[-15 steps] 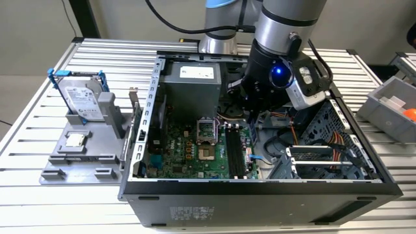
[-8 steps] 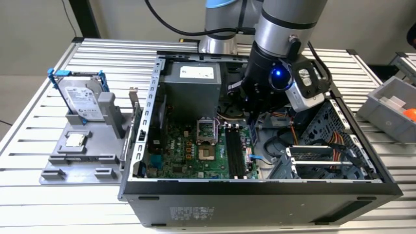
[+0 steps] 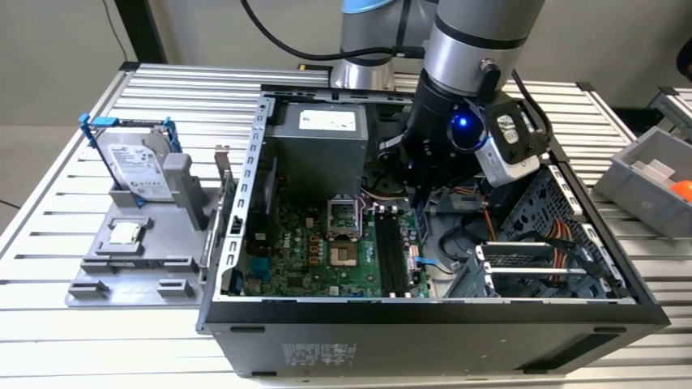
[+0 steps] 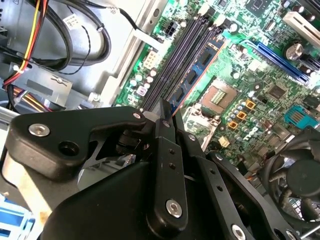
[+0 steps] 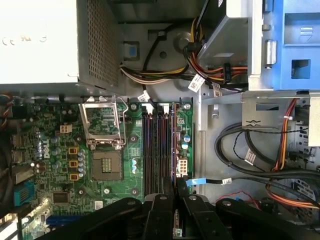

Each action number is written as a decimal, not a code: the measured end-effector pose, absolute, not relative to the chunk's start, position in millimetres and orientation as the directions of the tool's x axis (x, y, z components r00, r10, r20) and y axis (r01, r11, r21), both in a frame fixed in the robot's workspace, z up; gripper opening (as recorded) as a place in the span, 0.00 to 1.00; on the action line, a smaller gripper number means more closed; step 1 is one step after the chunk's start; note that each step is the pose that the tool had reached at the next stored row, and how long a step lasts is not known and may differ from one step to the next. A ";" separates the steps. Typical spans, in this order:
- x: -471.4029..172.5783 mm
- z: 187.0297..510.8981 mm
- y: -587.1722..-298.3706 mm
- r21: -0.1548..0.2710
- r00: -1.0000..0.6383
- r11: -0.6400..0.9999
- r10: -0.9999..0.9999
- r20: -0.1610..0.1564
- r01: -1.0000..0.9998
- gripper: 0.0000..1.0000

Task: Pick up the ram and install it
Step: 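Insert the ram into the slot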

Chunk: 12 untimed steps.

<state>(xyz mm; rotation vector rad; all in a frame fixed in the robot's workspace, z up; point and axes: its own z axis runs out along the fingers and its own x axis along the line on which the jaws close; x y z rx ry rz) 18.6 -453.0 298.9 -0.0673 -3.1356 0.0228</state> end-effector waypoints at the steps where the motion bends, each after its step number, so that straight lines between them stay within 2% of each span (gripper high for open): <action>1: 18.6 298.9 -453.0 -0.015 -0.999 0.999 0.043 0.005 0.043 0.00; 12: 18.8 294.2 -454.2 -0.015 -0.999 0.999 0.043 0.005 0.043 0.00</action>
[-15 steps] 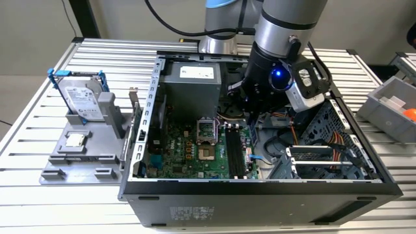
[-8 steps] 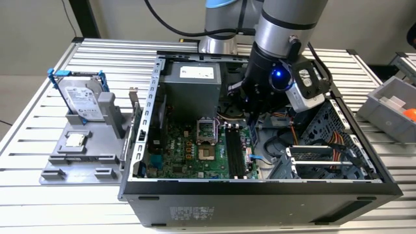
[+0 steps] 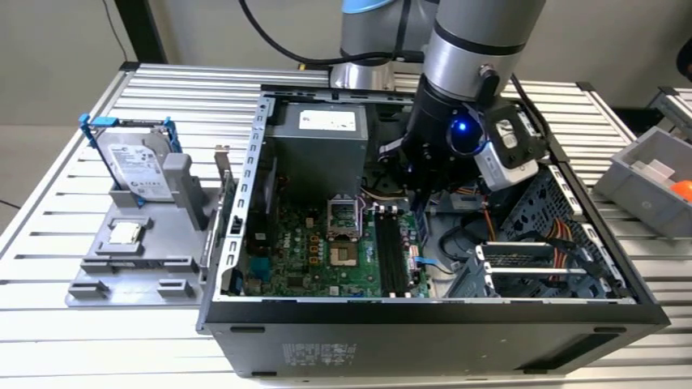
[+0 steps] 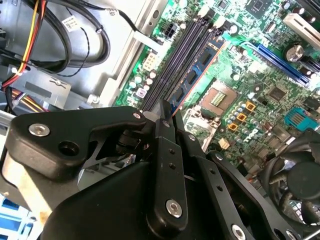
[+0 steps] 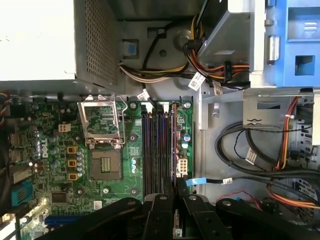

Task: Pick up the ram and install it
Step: 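Insert the ram into the slot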

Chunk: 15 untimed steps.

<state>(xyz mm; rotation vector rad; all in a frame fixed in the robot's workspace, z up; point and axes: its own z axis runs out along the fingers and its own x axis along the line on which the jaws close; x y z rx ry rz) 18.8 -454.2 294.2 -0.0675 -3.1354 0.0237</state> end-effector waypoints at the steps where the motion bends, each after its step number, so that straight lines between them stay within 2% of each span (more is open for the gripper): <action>1: 18.8 293.7 -454.2 -0.015 -0.999 0.999 0.043 0.005 0.043 0.00; 15: 18.8 282.0 -454.2 -0.015 -0.999 0.999 0.043 0.005 0.043 0.00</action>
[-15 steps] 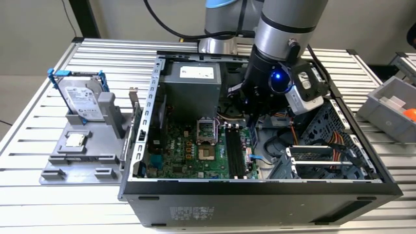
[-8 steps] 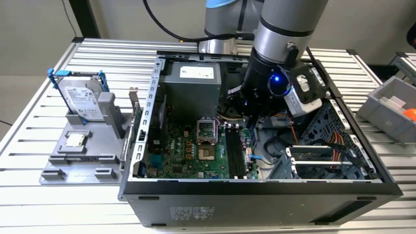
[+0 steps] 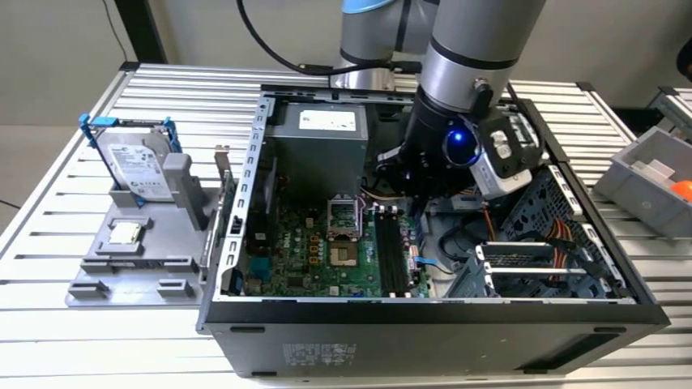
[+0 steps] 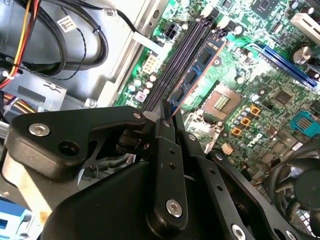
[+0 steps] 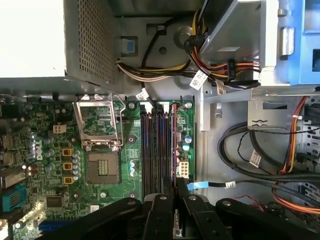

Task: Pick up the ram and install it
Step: 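Insert the ram into the slot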

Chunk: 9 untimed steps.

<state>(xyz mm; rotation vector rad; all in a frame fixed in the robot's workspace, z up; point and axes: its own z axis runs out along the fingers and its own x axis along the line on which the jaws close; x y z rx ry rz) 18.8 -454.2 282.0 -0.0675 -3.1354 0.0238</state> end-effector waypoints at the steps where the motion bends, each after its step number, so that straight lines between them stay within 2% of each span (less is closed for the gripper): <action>1: 18.8 281.1 -454.2 -0.015 -0.999 0.999 0.043 0.005 0.043 0.00; 9: 18.8 277.2 -454.3 -0.015 -0.997 0.997 0.071 0.005 0.071 0.00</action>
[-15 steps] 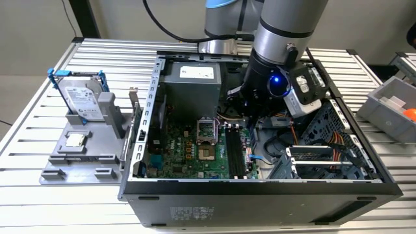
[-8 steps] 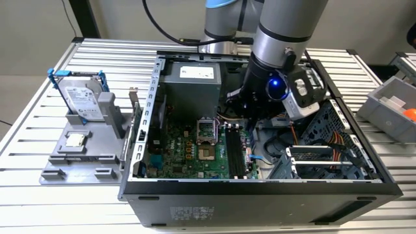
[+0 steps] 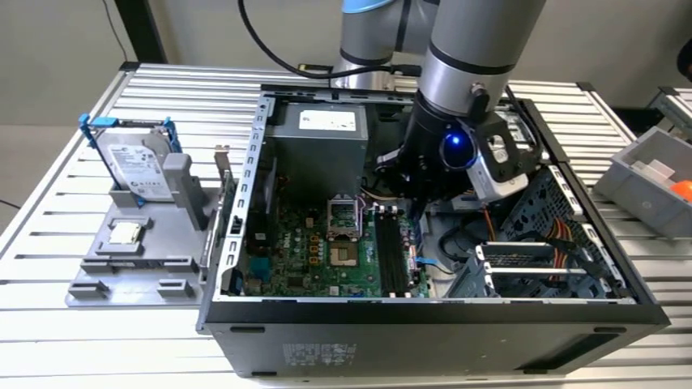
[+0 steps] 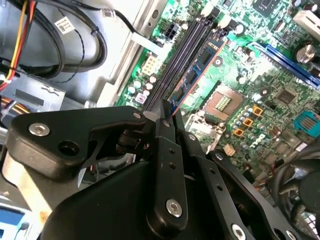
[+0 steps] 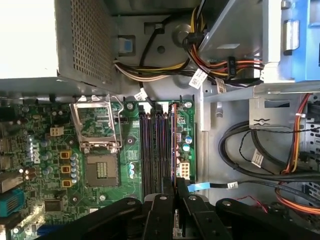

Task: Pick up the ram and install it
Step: 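Insert the ram into the slot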

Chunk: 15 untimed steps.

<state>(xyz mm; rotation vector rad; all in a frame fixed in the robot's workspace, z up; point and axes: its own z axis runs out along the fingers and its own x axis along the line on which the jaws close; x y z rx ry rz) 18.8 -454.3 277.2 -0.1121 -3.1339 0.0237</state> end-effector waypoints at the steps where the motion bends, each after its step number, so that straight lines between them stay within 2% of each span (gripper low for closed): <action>1: 18.8 276.7 -454.4 -0.015 -0.997 0.997 0.075 0.005 0.075 0.00; 15: 20.2 263.5 -454.5 -0.015 -0.997 0.997 0.076 0.005 0.076 0.00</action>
